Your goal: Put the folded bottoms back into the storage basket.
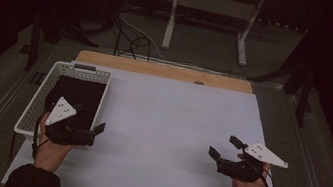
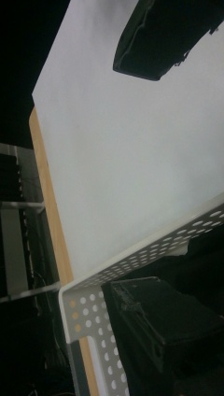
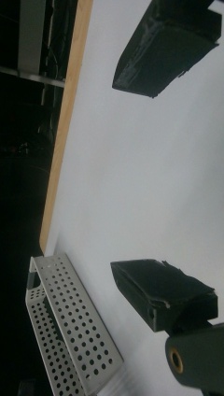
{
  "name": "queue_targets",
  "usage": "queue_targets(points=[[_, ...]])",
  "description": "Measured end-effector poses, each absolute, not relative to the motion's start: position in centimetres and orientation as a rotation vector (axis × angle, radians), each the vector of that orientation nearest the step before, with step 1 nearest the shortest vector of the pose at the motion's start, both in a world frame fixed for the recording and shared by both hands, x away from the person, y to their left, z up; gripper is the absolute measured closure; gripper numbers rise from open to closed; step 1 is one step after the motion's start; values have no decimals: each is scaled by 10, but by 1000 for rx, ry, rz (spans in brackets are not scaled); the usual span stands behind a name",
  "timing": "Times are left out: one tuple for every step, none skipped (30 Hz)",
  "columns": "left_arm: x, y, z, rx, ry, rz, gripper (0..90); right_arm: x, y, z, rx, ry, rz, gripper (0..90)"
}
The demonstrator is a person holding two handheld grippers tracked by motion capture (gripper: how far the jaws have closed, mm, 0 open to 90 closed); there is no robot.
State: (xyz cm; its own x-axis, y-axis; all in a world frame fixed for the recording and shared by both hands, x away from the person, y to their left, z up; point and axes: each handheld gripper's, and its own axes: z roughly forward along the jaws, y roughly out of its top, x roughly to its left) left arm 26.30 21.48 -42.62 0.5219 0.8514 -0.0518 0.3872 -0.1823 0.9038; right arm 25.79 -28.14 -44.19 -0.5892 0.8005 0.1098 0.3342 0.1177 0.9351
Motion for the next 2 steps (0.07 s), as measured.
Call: queue_targets(points=[[263, 215, -426, 1782, 1038, 593, 2, 258, -281, -442, 1096, 1978, 1475, 113], [263, 215, -426, 1781, 1038, 593, 2, 258, -282, -443, 1091, 1980, 1473, 113]])
